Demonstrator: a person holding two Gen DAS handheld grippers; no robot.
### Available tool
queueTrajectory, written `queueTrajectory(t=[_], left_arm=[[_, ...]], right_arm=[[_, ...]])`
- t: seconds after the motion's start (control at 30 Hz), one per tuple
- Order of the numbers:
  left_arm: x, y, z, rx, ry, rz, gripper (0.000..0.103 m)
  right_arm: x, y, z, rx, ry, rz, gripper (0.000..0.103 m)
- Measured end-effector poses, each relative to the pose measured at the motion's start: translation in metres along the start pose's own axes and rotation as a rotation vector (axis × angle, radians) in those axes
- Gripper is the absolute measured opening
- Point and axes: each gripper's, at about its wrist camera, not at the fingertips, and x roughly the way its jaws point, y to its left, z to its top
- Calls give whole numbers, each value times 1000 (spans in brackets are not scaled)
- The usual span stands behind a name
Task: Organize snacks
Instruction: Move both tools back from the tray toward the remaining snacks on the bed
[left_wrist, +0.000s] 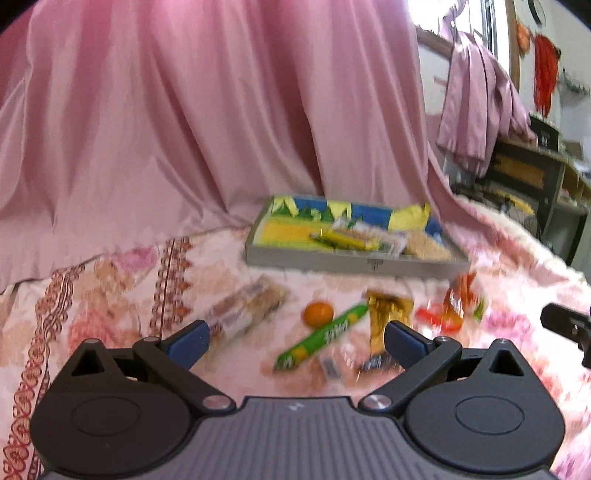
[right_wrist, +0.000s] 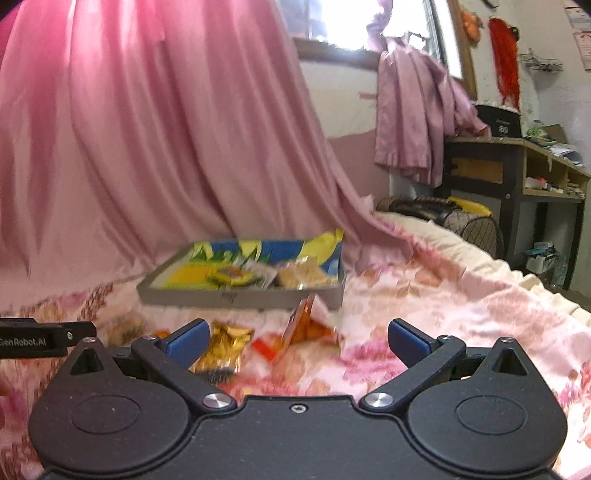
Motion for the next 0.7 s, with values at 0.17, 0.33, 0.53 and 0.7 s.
queueTrajectory(t=[0.17, 0.33, 0.53, 0.7], left_arm=[[-1, -3, -15, 62, 22, -9, 103], [2, -6, -21, 79, 55, -19, 103], [6, -7, -25, 78, 86, -16, 103], [9, -7, -26, 82, 101, -11, 103]], right_arm=[[6, 9, -8, -34, 55, 20, 102], [13, 14, -14, -50, 103, 45, 102], [23, 14, -18, -53, 160, 45, 102], [30, 12, -19, -39, 193, 34, 102]])
